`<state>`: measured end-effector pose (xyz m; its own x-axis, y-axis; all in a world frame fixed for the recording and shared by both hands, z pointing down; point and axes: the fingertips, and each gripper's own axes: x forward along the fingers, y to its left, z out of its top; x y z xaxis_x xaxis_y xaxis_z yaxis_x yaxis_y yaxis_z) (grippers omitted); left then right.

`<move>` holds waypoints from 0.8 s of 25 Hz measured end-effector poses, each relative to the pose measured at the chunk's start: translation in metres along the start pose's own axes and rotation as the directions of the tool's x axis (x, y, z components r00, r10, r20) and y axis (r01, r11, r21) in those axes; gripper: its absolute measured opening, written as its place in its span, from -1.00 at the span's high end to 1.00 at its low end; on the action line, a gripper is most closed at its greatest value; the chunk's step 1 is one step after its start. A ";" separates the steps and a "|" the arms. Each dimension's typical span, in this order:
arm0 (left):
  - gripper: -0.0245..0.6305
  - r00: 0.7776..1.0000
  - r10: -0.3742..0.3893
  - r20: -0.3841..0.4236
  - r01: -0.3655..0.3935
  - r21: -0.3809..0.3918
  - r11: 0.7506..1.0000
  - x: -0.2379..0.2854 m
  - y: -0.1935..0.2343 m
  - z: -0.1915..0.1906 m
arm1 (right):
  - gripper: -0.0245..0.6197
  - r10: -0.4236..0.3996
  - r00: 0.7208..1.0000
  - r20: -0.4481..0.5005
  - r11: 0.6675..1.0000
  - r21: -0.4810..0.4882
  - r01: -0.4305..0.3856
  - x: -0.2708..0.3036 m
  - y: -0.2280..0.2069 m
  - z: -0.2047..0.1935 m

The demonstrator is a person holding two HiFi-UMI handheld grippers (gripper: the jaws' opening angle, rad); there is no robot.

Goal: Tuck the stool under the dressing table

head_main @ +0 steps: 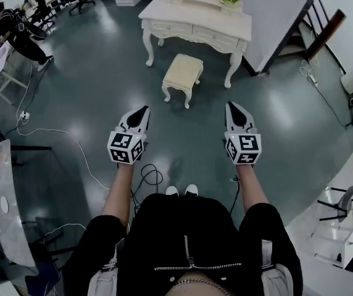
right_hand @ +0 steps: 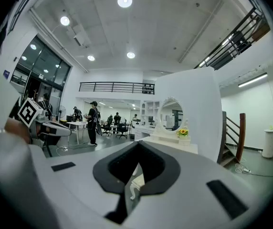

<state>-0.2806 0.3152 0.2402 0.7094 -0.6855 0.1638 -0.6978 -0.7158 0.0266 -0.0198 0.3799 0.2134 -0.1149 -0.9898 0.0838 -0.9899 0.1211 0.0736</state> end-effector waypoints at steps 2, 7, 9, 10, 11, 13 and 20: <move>0.85 1.000 -0.002 0.002 0.002 0.005 1.000 0.003 -0.004 0.001 | 0.92 0.019 1.000 0.016 1.000 0.012 -0.019 -0.002 -0.001 0.000; 0.85 1.000 -0.013 -0.001 0.014 0.007 1.000 0.014 -0.018 0.001 | 0.91 0.016 1.000 0.025 1.000 0.023 -0.016 -0.009 -0.011 -0.006; 0.85 1.000 -0.023 -0.005 0.023 0.004 1.000 0.019 -0.025 0.000 | 0.91 0.018 1.000 0.014 0.999 0.030 -0.018 -0.011 -0.017 -0.011; 0.85 1.000 -0.026 -0.007 0.026 0.002 1.000 0.022 -0.029 -0.001 | 0.91 0.023 1.000 0.010 0.999 0.030 -0.023 -0.013 -0.020 -0.013; 0.85 1.000 -0.027 -0.010 0.027 0.002 1.000 0.025 -0.033 -0.002 | 0.91 0.030 1.000 0.008 0.999 0.029 -0.031 -0.014 -0.023 -0.016; 0.85 1.000 -0.025 -0.013 0.025 0.007 1.000 0.033 -0.042 -0.002 | 0.91 0.045 0.999 0.011 0.999 0.030 -0.045 -0.017 -0.030 -0.018; 0.85 1.000 -0.004 -0.014 0.005 0.013 1.000 0.054 -0.065 0.002 | 0.91 0.056 0.998 0.006 0.998 0.042 -0.056 -0.023 -0.060 -0.026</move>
<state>-0.1969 0.3244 0.2457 0.7111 -0.6803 0.1775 -0.6931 -0.7207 0.0142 0.0446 0.3969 0.2330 -0.1709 -0.9819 0.0818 -0.9844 0.1736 0.0274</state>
